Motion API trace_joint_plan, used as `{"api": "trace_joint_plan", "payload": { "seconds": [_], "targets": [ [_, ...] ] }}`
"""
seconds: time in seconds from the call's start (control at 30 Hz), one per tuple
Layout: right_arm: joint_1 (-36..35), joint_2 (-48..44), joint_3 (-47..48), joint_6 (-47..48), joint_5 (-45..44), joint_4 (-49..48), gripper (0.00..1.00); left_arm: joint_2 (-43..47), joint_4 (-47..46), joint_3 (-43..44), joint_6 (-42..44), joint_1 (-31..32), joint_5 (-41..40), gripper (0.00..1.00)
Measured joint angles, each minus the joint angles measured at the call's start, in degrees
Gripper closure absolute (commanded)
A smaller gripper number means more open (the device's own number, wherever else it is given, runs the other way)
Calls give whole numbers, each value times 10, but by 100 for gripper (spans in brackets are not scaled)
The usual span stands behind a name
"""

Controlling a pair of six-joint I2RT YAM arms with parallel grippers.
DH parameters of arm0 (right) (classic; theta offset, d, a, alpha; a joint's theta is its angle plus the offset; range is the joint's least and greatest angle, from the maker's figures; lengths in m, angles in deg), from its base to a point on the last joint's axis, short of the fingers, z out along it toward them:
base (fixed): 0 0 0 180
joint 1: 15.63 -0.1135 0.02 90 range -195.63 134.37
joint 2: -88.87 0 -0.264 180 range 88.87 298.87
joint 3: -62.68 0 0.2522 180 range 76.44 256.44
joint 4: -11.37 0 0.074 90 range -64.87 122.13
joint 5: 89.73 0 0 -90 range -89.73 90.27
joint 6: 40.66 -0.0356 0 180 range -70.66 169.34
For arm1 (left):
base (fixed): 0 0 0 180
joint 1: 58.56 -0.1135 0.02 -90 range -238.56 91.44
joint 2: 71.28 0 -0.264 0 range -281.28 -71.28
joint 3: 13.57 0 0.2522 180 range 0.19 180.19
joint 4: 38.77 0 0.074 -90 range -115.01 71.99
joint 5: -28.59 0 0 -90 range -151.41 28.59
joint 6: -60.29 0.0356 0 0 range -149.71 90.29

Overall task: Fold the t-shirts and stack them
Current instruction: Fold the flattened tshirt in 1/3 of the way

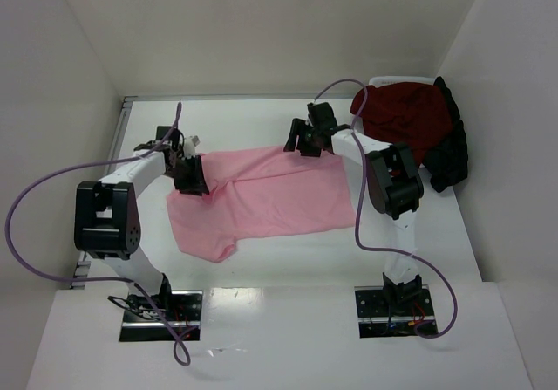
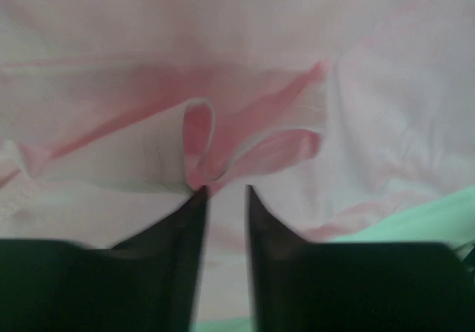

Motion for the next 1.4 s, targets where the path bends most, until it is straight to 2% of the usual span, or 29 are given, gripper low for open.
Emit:
{"api": "trace_joint_plan", "payload": {
  "seconds": [0.03, 0.13, 0.37, 0.5, 0.53, 0.57, 0.6, 0.7, 0.73, 0.87, 0.97, 1.1, 1.13, 1.2, 1.4],
  "targets": [
    [0, 0, 0, -1, 0, 0, 29, 1, 10, -7, 3, 1, 5, 29],
    [0, 0, 0, -3, 0, -1, 29, 5, 35, -24, 4, 4, 13, 10],
    [0, 0, 0, -7, -1, 0, 29, 39, 35, -5, -23, 5, 0, 10],
    [0, 0, 0, -7, -2, 0, 29, 39, -11, 38, -49, 3, -13, 22],
    [0, 0, 1, -7, -4, 1, 29, 36, -24, 50, -54, 2, -20, 27],
    [0, 0, 3, -7, -6, 3, 30, 30, -35, 65, -61, -1, -28, 40],
    [0, 0, 7, -7, -8, 7, 32, 20, -46, 80, -69, -3, -38, 47],
    [0, 0, 26, -7, -16, 15, 40, -38, -78, 133, -82, -16, -64, 68],
    [0, 1, 34, -7, -19, 17, 43, -61, -88, 147, -84, -20, -71, 79],
    [2, 5, 57, -12, -34, 23, 55, -153, -99, 191, -93, -31, -101, 94],
    [5, 15, 65, -20, -43, 30, 60, -189, -92, 194, -94, -36, -112, 95],
    [18, 32, 68, -30, -47, 51, 69, -194, -80, 194, -95, -36, -120, 97],
    [22, 37, 69, -32, -47, 55, 75, -194, -81, 195, -95, -36, -122, 98],
    [27, 45, 72, -35, -50, 65, 79, -195, -79, 195, -96, -36, -126, 100],
    [33, 70, 110, -32, -63, 101, 82, -227, -76, 227, -109, -36, -133, 100]
  ]
}}
